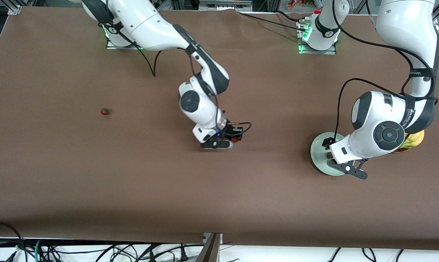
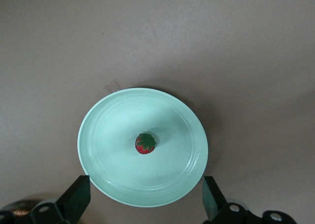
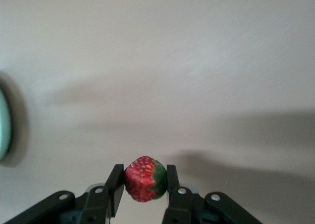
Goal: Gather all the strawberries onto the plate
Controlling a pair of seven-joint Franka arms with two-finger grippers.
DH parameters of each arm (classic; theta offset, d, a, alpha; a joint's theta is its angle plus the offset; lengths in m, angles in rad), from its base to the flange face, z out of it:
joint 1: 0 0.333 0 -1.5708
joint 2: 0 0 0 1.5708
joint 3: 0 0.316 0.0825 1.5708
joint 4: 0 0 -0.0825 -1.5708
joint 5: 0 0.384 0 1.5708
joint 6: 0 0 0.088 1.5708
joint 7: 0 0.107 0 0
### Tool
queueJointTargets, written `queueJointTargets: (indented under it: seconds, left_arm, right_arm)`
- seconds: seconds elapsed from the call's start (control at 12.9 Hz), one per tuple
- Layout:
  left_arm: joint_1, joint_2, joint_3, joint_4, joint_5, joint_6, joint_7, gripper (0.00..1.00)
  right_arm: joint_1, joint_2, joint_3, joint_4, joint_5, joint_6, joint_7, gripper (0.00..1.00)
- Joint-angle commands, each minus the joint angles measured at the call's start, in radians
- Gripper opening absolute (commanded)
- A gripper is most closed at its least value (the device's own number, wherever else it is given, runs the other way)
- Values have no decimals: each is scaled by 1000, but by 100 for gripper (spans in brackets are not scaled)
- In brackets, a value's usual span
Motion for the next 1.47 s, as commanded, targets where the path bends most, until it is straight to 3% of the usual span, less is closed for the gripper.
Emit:
queueJointTargets:
  seconds: [0.0, 0.15, 0.23, 0.31, 0.39, 0.54, 0.85, 1.08, 1.39]
  left_arm:
    - [2, 11, -1, 21, -15, -19, 6, 100]
    - [2, 16, -2, 19, -15, -19, 6, 100]
    - [2, 18, -1, 17, -15, -19, 8, 100]
    - [2, 18, -1, 17, -15, -19, 8, 100]
    - [2, 18, -1, 19, -15, -19, 7, 100]
    - [1, 18, -2, 19, -15, -19, 7, 100]
    - [1, 18, -2, 17, -16, -19, -1, 100]
    - [-13, 13, -30, 11, -20, -24, -100, 100]
    - [-30, 33, -126, -3, -33, -9, -338, 100]
  right_arm:
    - [85, 95, -7, 68, 17, 163, 95, 25]
    - [133, 152, -7, 131, 17, 211, 165, 29]
    - [147, 166, -7, 148, 17, 229, 200, 38]
    - [156, 168, -7, 149, 17, 248, 222, 41]
    - [159, 166, -7, 149, 17, 251, 242, 56]
    - [159, 154, -9, 155, 9, 239, 247, 96]
    - [151, 113, -33, 155, -22, 111, 239, 99]
    - [130, 50, -119, 149, -111, -121, 216, 99]
    - [121, -53, -243, 100, -118, -373, 25, 99]
